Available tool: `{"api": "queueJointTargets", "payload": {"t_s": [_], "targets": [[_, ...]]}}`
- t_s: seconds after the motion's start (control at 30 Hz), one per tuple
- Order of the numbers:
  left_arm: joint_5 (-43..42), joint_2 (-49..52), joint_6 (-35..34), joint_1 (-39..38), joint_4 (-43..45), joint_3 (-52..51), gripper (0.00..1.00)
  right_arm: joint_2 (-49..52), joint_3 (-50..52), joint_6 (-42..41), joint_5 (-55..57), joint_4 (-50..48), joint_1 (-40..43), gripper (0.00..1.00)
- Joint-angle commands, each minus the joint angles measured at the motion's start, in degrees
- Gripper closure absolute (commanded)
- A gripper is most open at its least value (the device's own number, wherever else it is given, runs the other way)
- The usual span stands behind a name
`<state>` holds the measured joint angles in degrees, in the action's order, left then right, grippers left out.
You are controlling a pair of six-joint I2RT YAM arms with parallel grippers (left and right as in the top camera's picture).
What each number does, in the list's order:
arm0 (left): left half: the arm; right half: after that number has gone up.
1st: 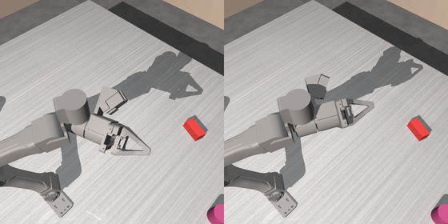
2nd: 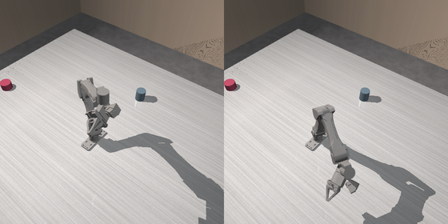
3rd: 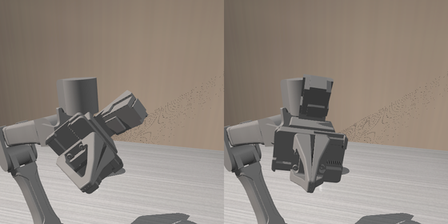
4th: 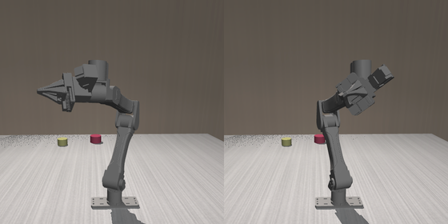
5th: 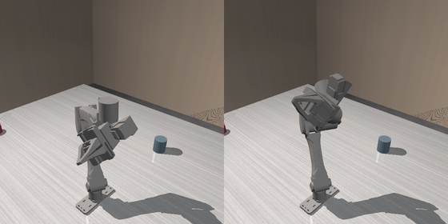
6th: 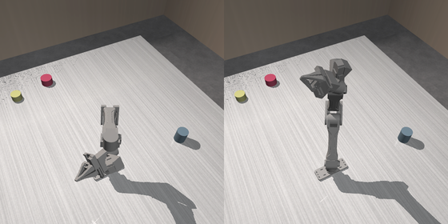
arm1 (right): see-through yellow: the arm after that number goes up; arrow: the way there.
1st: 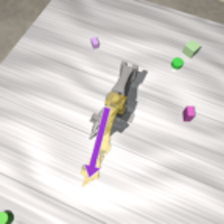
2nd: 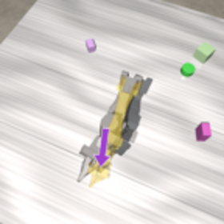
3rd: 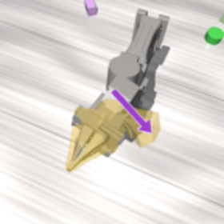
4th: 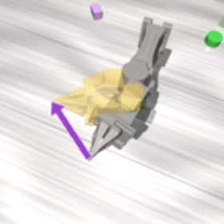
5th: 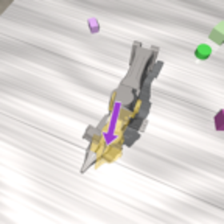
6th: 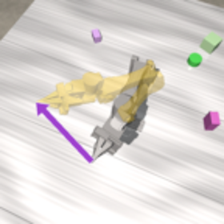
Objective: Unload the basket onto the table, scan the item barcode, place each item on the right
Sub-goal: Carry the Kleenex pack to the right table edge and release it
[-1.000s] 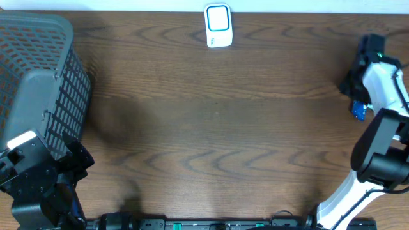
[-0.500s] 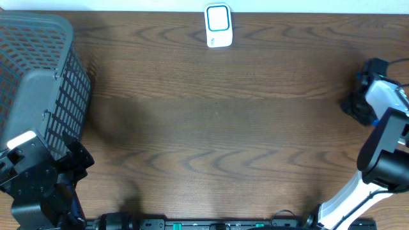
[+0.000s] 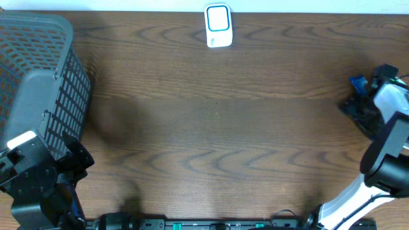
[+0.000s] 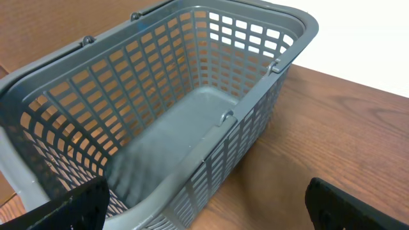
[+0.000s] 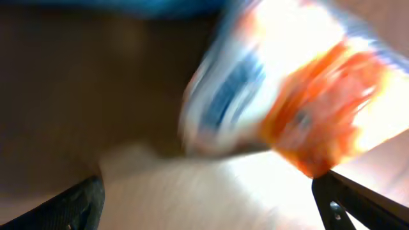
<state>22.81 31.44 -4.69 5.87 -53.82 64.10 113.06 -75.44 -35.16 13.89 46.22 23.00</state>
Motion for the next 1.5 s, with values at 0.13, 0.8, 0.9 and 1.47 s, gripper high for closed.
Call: {"api": "queueJointTargets", "payload": {"t_s": [0.13, 0.8, 0.9, 1.47], "targets": [[0.22, -0.09, -0.28, 0.22, -0.15, -0.13, 0.02, -17.94, 0.04, -9.75, -1.95, -0.66, -13.22, 0.01], [0.22, -0.09, -0.28, 0.22, -0.15, -0.13, 0.02, -37.64, 0.07, -7.15, 13.97, 2.86, -51.67, 0.01], [0.2, -0.09, -0.28, 0.22, -0.15, -0.13, 0.02, -37.38, 0.09, -7.13, 16.44, 4.24, -51.45, 0.01], [0.2, -0.09, -0.28, 0.22, -0.15, -0.13, 0.02, -43.25, 1.22, 21.0, 10.36, -22.62, -40.06, 0.01]]}}
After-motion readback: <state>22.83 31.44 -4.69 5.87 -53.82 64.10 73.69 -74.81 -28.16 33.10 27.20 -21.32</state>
